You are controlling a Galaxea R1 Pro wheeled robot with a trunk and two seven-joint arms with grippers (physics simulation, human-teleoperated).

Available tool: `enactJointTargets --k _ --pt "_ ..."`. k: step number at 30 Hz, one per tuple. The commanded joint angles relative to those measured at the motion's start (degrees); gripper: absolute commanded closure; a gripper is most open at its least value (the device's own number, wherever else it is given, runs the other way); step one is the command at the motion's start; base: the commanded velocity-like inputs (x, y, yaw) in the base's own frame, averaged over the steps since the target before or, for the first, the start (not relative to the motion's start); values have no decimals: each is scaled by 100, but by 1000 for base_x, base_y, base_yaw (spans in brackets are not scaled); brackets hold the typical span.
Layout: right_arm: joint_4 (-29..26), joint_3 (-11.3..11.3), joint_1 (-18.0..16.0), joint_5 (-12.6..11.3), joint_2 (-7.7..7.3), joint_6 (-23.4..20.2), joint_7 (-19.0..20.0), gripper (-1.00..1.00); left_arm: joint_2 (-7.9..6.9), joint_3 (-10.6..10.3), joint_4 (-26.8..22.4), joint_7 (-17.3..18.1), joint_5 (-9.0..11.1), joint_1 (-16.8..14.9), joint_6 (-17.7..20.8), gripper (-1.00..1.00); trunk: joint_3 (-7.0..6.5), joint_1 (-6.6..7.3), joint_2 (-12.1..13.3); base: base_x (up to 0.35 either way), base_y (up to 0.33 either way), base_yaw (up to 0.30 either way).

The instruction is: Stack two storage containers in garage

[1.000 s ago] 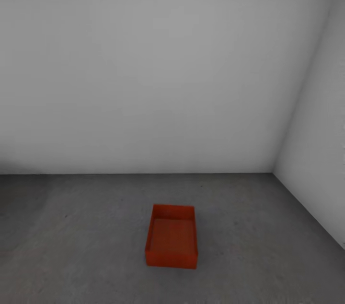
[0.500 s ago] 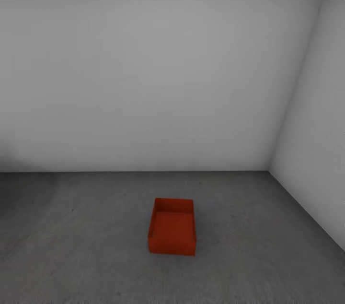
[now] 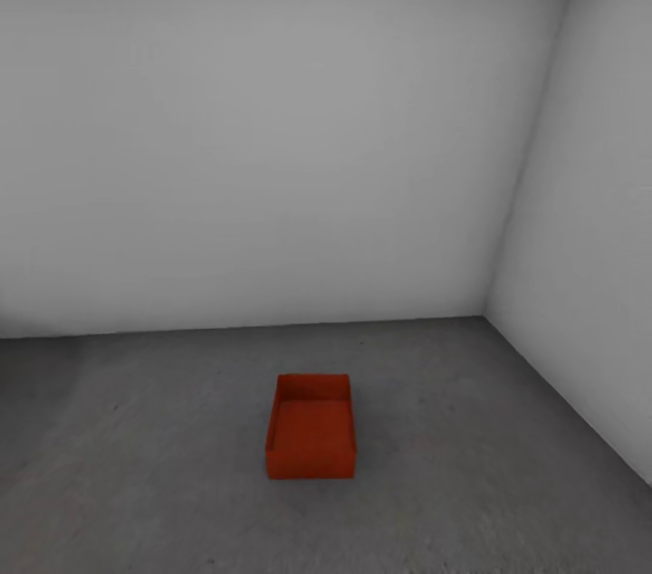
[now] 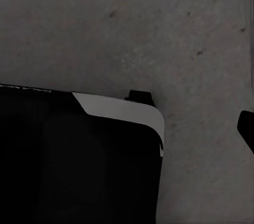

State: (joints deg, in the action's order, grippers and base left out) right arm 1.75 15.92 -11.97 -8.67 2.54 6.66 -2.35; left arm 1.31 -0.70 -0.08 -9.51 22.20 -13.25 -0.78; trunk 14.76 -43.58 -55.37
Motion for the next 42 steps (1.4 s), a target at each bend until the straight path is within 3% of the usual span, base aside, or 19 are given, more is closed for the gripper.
enactJointTargets --k 1,42 --pt "19 47 -8 -70 0 34 -10 -100 1 -10 -1 -16 30 -2 -11 -100 5 0 -5 -1 0 -290" --pt "18 41 -7 -149 -19 37 -20 -100 -28 -18 -40 -16 -1 -2 -72 -100 -1 0 -5 0 0 -297"
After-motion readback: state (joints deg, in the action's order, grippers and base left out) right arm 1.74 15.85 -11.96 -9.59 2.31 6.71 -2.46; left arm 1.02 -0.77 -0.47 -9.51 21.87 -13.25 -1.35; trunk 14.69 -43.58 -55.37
